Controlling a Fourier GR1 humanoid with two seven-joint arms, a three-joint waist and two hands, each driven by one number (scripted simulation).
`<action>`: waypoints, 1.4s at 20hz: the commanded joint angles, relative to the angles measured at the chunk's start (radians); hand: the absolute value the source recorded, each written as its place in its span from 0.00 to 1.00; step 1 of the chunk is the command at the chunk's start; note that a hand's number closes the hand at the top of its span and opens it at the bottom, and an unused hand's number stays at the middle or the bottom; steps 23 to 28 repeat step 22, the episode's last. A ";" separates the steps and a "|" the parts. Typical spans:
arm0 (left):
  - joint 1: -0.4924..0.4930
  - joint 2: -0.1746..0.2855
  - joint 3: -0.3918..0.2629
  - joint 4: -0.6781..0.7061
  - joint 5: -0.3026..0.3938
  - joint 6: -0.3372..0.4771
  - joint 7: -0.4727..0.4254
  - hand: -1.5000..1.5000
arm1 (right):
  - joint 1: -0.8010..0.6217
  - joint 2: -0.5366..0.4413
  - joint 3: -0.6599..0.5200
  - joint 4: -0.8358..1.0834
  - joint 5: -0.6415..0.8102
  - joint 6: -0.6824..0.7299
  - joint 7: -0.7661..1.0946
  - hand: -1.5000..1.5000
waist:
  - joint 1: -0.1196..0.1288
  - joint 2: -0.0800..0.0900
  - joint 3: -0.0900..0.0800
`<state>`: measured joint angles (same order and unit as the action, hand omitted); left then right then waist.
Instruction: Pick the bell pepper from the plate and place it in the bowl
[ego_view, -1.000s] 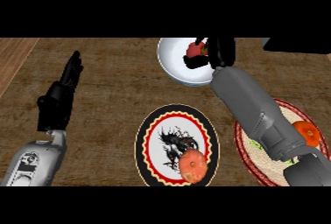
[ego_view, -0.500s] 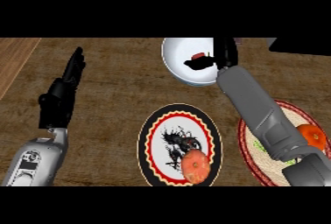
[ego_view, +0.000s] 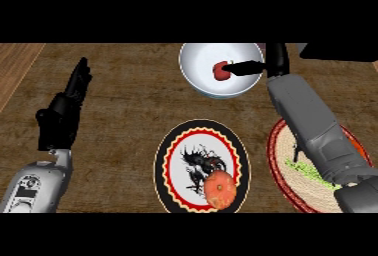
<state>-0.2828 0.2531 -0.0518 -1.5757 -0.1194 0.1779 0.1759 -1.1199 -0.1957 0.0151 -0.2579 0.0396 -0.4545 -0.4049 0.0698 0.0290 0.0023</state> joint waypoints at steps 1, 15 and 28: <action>0.048 0.013 0.020 -0.024 0.017 -0.017 -0.014 0.50 | 0.030 -0.073 -0.070 0.012 -0.064 0.151 -0.064 0.00 | -0.024 -0.013 -0.001; 0.063 -0.010 0.051 -0.001 -0.009 -0.023 -0.012 0.50 | 0.253 -0.152 -0.090 -0.101 -0.087 0.490 -0.249 0.00 | -0.063 -0.027 -0.002; 0.095 -0.017 0.083 0.015 -0.021 -0.041 -0.074 0.50 | 0.347 -0.115 -0.084 -0.230 -0.073 0.473 -0.228 0.00 | -0.063 -0.028 -0.002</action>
